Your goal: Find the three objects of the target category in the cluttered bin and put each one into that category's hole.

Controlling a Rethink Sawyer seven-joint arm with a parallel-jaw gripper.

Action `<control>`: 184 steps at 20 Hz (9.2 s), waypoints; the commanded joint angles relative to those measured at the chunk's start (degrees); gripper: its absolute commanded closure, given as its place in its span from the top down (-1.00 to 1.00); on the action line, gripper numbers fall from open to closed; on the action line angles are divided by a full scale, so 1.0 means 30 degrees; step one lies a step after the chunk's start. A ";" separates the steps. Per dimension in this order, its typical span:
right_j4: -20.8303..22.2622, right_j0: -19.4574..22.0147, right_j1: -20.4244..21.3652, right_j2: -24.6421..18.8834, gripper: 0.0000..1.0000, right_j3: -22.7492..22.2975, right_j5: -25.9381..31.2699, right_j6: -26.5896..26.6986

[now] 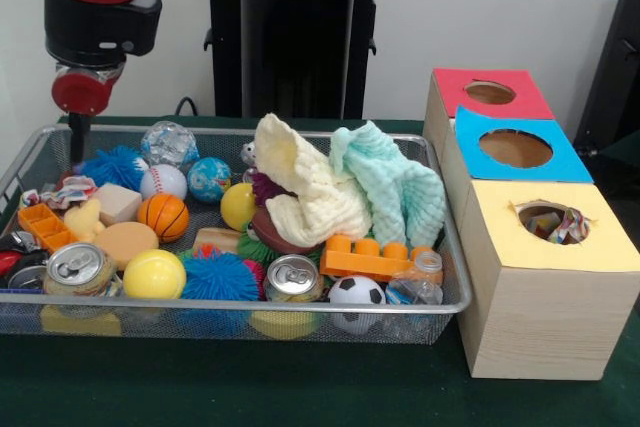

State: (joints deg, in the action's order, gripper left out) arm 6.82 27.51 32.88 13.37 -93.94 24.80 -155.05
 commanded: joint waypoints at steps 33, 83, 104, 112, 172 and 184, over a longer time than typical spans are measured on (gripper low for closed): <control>0.5363 0.2969 0.0330 -0.9216 1.00 0.2023 0.6280 1.2600; 0.6549 0.4365 -0.3463 -0.8948 1.00 0.4705 0.2410 1.0335; 0.5332 0.4720 -0.0383 -0.8867 1.00 0.2369 0.4398 1.0697; 0.5720 0.4978 -0.0802 -0.8395 1.00 0.1598 0.3889 1.0235; 0.6465 0.6745 -0.0890 -0.7575 1.00 -0.0756 -0.0185 0.6668; 0.5307 0.6412 0.1797 -0.7681 1.00 -0.1687 0.1744 0.6861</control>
State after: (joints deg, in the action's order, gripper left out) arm 25.53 47.58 34.10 -9.18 -95.22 27.20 -132.18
